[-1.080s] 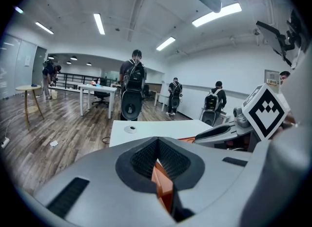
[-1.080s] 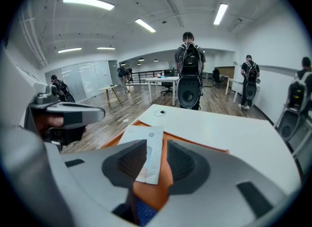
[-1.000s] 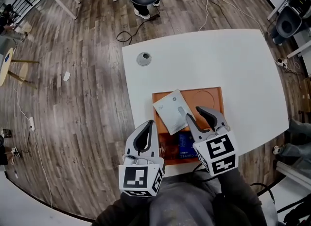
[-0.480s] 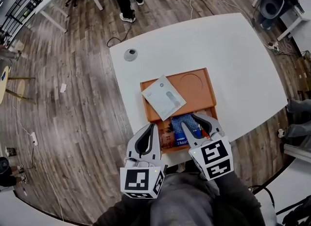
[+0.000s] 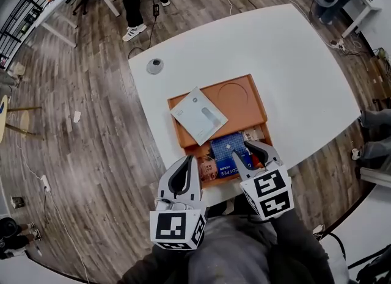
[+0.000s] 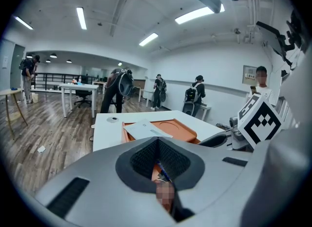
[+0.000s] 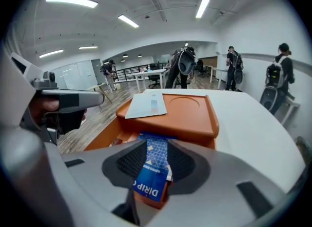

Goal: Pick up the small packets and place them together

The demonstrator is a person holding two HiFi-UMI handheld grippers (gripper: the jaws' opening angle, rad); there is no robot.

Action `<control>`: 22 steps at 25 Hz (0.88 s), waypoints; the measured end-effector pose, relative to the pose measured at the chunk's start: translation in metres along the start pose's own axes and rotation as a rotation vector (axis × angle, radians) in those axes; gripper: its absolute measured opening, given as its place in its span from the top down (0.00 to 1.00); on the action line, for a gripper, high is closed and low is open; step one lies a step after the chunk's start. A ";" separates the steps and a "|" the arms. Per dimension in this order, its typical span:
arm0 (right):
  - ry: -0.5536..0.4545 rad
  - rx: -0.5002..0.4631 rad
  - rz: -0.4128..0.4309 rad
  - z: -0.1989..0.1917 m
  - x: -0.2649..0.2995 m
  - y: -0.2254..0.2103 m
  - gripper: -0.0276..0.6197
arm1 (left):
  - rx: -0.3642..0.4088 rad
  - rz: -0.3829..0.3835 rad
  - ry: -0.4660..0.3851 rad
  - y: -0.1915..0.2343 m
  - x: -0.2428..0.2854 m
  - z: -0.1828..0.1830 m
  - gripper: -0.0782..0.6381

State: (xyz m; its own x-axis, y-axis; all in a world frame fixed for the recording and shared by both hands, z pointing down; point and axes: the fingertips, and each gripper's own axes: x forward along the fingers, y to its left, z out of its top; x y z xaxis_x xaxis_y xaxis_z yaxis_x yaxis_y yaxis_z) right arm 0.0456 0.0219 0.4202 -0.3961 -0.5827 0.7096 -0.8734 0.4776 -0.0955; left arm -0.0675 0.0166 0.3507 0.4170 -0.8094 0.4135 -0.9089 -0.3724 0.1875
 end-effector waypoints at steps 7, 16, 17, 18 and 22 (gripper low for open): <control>0.046 -0.002 -0.018 -0.003 0.007 -0.006 0.77 | -0.005 -0.012 0.008 0.004 0.008 0.000 0.90; 0.119 -0.022 -0.004 0.002 0.014 -0.012 0.71 | -0.020 -0.041 0.023 0.005 0.027 0.001 0.90; 0.129 -0.024 -0.001 0.001 0.016 -0.012 0.71 | -0.024 -0.043 0.024 0.006 0.029 0.001 0.90; 0.139 -0.025 0.001 0.000 0.017 -0.012 0.70 | -0.027 -0.045 0.024 0.006 0.030 0.001 0.90; 0.183 -0.036 0.005 -0.004 0.023 -0.013 0.67 | -0.040 -0.050 0.023 0.008 0.034 0.003 0.90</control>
State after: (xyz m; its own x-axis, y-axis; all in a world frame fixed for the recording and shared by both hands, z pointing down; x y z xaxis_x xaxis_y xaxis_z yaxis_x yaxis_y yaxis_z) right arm 0.0493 0.0052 0.4403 -0.3392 -0.4522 0.8249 -0.8594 0.5055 -0.0763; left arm -0.0609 -0.0154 0.3640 0.4624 -0.7792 0.4230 -0.8863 -0.3936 0.2439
